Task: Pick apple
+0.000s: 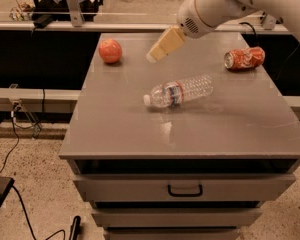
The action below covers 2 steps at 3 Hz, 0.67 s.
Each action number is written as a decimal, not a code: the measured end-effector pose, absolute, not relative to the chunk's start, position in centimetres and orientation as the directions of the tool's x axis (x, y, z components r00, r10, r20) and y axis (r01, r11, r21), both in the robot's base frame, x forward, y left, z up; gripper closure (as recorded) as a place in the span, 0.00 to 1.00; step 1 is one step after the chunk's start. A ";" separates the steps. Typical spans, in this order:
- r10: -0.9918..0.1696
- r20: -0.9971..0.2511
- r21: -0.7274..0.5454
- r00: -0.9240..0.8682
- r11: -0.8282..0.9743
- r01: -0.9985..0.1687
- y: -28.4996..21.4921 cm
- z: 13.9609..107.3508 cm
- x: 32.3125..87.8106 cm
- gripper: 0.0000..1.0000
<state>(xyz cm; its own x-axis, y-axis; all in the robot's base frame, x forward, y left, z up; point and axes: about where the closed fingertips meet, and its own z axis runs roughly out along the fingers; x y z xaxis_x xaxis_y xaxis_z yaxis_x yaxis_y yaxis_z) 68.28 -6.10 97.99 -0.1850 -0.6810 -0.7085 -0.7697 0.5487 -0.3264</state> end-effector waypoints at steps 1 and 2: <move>-0.668 -0.711 -0.309 -0.219 0.576 -0.757 -5.6 96.3 69.6 0.00; -0.644 -0.735 -0.286 -0.213 0.579 -0.763 -3.3 94.0 73.2 0.00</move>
Offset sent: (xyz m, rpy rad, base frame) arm 0.1057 0.0511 -0.0721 0.1016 0.0208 -0.0089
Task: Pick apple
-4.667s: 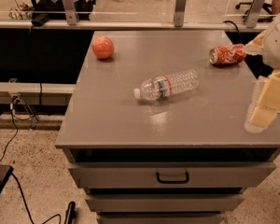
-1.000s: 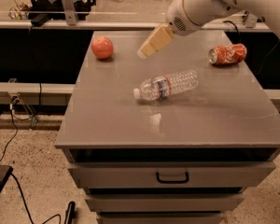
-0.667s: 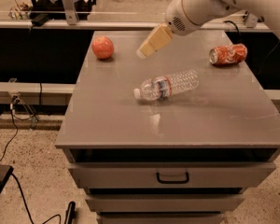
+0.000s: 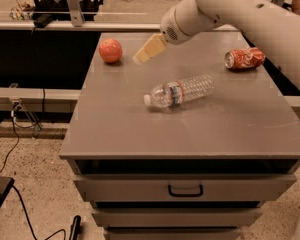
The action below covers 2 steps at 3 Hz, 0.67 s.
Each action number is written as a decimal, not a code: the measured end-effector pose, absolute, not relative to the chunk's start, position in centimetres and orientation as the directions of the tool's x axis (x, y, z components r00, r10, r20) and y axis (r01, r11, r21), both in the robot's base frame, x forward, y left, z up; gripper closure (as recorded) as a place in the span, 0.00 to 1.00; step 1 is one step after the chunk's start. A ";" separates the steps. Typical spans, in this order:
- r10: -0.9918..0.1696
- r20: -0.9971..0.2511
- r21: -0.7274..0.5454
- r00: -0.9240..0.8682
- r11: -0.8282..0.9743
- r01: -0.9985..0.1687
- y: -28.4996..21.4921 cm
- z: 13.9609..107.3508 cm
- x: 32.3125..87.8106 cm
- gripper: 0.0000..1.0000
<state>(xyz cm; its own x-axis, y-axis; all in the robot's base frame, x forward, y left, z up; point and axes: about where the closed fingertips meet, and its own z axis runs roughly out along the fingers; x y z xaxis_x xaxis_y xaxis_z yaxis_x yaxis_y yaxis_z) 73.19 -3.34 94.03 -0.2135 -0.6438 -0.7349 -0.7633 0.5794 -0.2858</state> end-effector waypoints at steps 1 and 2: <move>-0.587 -0.790 -0.246 -0.175 0.566 -0.787 -0.3 91.2 77.8 0.00; -0.588 -0.790 -0.246 -0.175 0.565 -0.787 -0.2 91.2 77.7 0.00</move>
Offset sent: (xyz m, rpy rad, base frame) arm 0.0325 0.0241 -0.0162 0.0657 -0.0157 0.0354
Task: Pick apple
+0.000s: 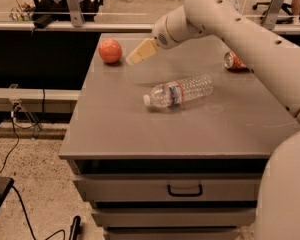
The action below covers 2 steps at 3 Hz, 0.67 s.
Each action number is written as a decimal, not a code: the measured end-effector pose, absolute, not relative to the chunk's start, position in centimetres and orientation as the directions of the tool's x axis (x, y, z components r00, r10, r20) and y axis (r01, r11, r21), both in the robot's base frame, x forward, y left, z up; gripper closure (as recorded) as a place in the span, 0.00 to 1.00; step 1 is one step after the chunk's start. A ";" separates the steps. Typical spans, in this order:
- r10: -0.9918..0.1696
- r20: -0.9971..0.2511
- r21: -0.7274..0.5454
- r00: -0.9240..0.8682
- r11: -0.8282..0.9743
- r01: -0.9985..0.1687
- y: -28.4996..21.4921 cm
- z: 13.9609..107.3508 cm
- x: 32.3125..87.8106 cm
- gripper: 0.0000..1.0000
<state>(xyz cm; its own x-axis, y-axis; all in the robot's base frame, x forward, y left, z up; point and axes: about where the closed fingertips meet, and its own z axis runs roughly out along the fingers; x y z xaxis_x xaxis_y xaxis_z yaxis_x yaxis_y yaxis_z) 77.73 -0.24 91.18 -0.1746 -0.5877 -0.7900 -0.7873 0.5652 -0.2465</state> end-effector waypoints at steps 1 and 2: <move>-0.545 -0.824 -0.224 -0.156 0.565 -0.794 0.8 90.4 78.4 0.00; -0.499 -0.857 -0.190 -0.129 0.538 -0.821 3.3 89.2 79.9 0.00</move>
Offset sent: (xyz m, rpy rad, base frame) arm 0.0457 0.0632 -0.0263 0.2109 -0.0244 0.1240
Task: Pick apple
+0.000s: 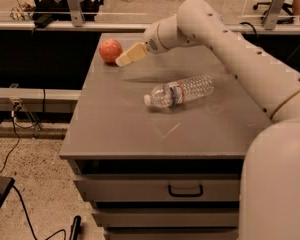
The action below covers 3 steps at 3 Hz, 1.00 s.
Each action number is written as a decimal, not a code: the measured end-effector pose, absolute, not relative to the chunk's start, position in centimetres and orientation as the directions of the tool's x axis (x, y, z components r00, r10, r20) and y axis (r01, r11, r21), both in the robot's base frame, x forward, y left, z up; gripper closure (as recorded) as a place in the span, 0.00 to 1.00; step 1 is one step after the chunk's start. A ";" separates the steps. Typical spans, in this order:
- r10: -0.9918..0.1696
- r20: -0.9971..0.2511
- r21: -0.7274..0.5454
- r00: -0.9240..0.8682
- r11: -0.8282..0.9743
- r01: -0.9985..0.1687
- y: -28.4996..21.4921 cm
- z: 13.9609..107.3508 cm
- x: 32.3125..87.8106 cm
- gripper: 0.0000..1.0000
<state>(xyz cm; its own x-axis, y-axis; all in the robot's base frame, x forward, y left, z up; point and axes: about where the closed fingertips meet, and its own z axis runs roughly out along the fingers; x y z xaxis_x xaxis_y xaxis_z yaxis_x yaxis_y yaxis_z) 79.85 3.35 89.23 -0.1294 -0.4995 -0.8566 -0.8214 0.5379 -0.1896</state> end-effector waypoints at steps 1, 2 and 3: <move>-0.464 -0.880 -0.173 -0.097 0.505 -0.846 5.9 88.9 81.4 0.00; -0.463 -0.883 -0.172 -0.078 0.475 -0.863 8.0 88.8 82.3 0.00; -0.464 -0.883 -0.165 -0.072 0.452 -0.877 9.6 88.4 82.7 0.00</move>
Offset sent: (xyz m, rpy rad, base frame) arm 0.0384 0.0654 -0.0014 0.0576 -0.0196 0.1209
